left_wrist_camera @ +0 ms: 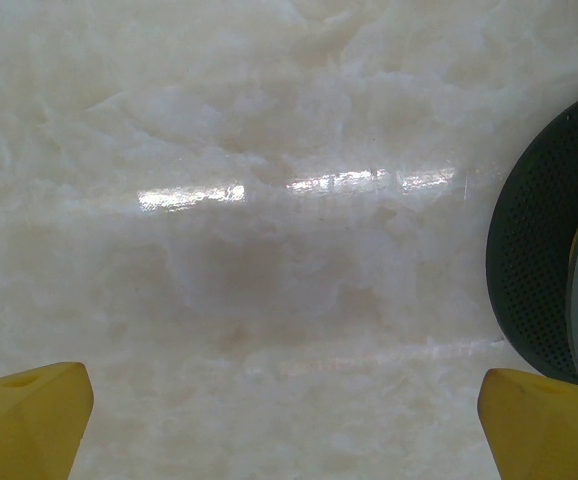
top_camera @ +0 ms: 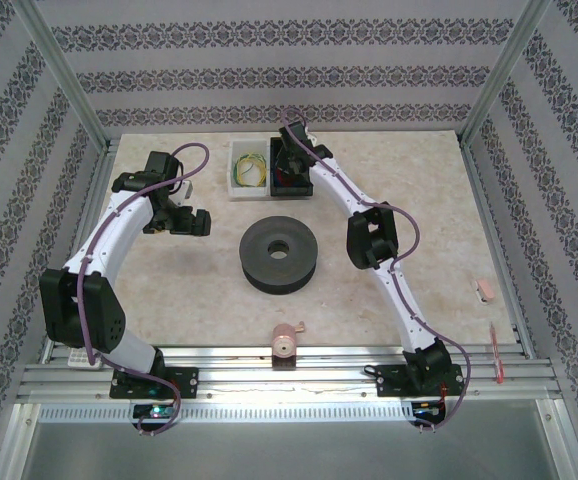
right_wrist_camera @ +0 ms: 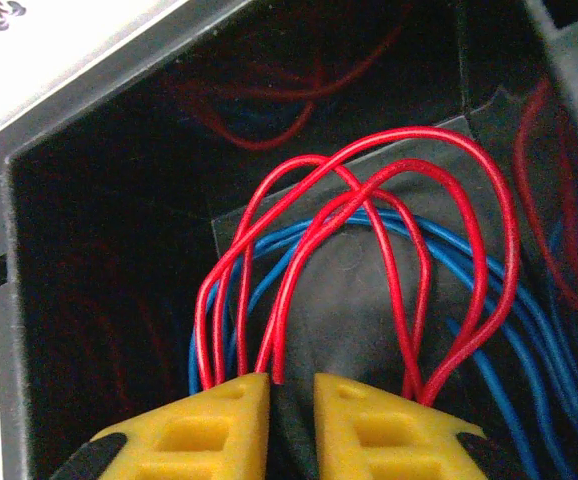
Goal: Wrap the cables
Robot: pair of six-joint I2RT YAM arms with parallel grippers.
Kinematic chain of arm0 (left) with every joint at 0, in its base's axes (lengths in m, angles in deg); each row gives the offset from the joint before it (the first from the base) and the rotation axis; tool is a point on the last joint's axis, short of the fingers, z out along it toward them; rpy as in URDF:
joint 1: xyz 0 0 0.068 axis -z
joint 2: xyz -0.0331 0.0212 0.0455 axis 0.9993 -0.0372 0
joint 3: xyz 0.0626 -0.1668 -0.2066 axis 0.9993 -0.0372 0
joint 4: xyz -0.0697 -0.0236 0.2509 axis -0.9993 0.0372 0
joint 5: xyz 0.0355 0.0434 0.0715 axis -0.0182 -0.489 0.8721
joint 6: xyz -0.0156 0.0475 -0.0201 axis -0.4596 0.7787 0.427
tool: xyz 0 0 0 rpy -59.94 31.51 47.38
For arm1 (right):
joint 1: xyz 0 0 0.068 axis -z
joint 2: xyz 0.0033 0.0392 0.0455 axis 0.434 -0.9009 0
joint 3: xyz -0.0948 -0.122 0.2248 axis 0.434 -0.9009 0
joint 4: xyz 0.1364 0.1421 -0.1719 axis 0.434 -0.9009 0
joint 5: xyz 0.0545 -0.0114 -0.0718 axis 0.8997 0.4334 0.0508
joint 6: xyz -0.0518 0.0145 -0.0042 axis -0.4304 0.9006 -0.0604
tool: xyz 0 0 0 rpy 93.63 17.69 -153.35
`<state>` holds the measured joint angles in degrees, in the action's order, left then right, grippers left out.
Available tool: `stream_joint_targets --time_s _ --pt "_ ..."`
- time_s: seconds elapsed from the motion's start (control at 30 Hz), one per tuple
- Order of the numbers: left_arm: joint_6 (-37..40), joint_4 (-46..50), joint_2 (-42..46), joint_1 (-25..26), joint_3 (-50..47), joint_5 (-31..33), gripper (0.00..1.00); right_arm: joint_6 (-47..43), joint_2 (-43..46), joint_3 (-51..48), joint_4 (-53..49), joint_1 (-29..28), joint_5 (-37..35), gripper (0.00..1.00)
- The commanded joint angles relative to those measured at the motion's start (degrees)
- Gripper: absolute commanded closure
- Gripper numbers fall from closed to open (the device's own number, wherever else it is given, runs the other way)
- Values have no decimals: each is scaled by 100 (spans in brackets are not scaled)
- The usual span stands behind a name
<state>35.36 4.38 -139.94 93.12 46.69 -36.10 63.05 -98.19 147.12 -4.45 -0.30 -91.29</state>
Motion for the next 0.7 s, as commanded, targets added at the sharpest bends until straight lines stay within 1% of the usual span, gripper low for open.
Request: stream_joint_targets --time_s 0.0,0.3,0.67 --pt "129 153 6 54 40 41 1 63 -135 170 110 9 -210 82" --pt "128 158 13 55 31 45 1 -85 -49 166 150 9 -289 100" --pt "137 171 11 60 23 38 1 -494 458 -148 244 -60 -415 100"
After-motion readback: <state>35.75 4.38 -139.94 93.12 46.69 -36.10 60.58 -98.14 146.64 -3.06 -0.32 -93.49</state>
